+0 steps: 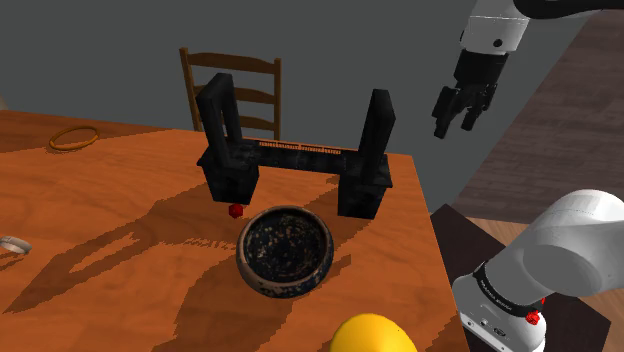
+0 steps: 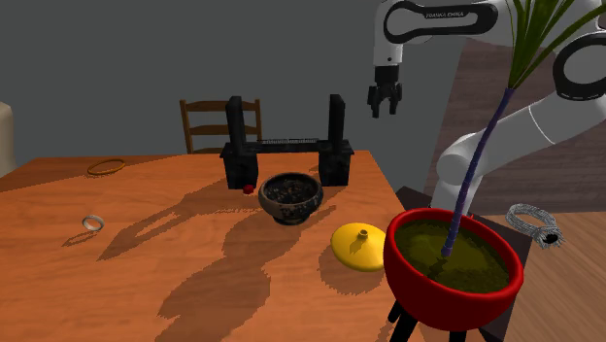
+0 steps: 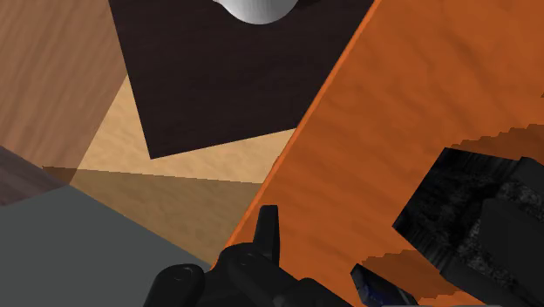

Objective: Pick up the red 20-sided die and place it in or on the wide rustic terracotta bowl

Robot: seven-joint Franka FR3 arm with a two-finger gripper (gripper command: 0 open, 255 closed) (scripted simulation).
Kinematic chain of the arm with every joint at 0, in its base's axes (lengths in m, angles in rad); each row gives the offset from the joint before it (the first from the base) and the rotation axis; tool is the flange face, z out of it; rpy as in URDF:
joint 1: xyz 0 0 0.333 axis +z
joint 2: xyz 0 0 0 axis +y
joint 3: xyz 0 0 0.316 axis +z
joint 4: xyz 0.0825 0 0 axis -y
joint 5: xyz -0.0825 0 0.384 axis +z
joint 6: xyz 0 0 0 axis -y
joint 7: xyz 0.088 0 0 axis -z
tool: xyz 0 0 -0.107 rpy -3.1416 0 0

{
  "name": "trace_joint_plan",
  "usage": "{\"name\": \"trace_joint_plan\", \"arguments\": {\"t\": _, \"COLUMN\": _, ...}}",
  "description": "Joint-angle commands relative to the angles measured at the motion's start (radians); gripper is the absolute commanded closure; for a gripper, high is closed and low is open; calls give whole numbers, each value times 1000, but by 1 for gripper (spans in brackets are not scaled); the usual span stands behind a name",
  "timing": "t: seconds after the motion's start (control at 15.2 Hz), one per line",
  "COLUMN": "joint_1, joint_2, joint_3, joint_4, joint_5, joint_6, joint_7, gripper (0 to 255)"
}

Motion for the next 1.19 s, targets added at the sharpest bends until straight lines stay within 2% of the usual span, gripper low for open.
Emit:
{"name": "trace_joint_plan", "arguments": {"t": 0.0, "joint_1": 0, "joint_2": 0, "joint_3": 0, "joint_4": 0, "joint_5": 0, "joint_6": 0, "joint_7": 0, "gripper": 0}}
{"name": "trace_joint_plan", "arguments": {"t": 0.59, "joint_1": 65, "joint_2": 149, "joint_3": 182, "joint_4": -3, "joint_5": 105, "joint_6": 217, "joint_7": 170, "gripper": 0}}
{"name": "trace_joint_plan", "arguments": {"t": 1.12, "joint_1": 96, "joint_2": 361, "joint_3": 341, "joint_4": 82, "joint_5": 124, "joint_6": 400, "joint_7": 326, "gripper": 0}}
